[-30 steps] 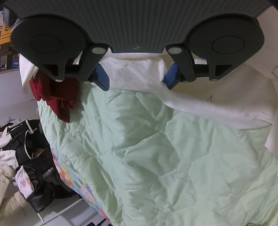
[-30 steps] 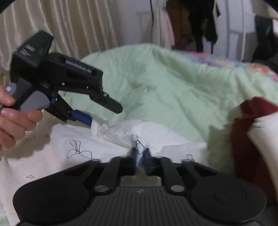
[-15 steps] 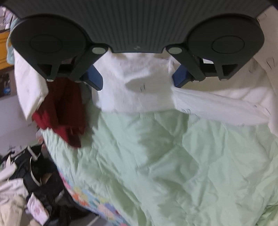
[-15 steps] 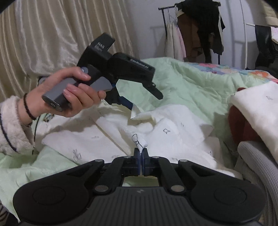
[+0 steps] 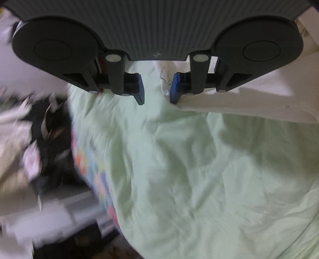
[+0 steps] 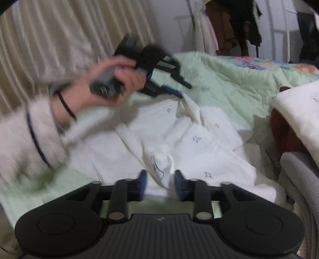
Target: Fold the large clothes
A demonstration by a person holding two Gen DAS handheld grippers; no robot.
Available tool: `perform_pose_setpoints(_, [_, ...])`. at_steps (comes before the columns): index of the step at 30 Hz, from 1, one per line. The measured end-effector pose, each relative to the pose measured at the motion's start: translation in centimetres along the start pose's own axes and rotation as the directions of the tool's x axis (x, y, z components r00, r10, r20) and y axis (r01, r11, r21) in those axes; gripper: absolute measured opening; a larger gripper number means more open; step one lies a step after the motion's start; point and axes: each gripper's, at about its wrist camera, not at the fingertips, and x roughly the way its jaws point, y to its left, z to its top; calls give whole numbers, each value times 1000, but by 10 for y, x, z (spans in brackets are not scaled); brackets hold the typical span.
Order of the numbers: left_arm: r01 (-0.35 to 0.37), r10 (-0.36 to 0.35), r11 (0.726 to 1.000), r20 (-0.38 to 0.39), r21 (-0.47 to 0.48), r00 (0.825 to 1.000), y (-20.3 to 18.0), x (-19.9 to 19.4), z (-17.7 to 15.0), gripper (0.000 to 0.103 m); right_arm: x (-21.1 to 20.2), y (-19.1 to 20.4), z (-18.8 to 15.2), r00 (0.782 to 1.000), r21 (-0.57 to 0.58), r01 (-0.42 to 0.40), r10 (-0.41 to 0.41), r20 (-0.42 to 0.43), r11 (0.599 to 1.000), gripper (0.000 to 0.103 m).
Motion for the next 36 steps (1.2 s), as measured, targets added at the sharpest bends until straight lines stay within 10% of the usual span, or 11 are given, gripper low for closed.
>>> perform_pose_setpoints(5, [36, -36, 999, 7, 6, 999, 6, -12, -2, 29, 11, -11, 44, 988, 1, 105, -104, 112, 995, 57])
perform_pose_setpoints(9, [91, -91, 996, -8, 9, 996, 3, -16, -3, 29, 89, -7, 69, 979, -180, 173, -189, -72, 968, 57])
perform_pose_setpoints(14, [135, -134, 988, -18, 80, 991, -4, -44, -8, 37, 151, -30, 79, 928, -140, 304, -326, -182, 942, 3])
perform_pose_setpoints(19, [96, -94, 981, -19, 167, 995, 6, -79, -21, 41, 135, -45, 106, 878, -93, 479, -475, 59, 873, 7])
perform_pose_setpoints(22, [36, -33, 979, -15, 199, 999, 24, -99, -31, 41, 134, -53, 115, 838, -66, 546, -545, 33, 835, 40])
perform_pose_setpoints(26, [-38, 37, 982, 13, 185, 999, 57, -125, -38, 48, 105, -46, 99, 895, -12, 441, -441, -62, 897, 62])
perform_pose_setpoints(31, [-94, 89, 987, 41, 131, 995, 96, -154, -46, 51, 97, -33, 67, 939, 63, 217, -191, -285, 974, 63])
perform_pose_setpoints(33, [-96, 92, 988, 40, 117, 995, 106, -161, -49, 51, 102, -23, 48, 926, 77, 186, -148, -347, 980, 59])
perform_pose_setpoints(36, [-108, 104, 989, 46, 102, 994, 120, -172, -53, 51, 98, -10, 32, 936, 7, 196, -185, -300, 981, 24])
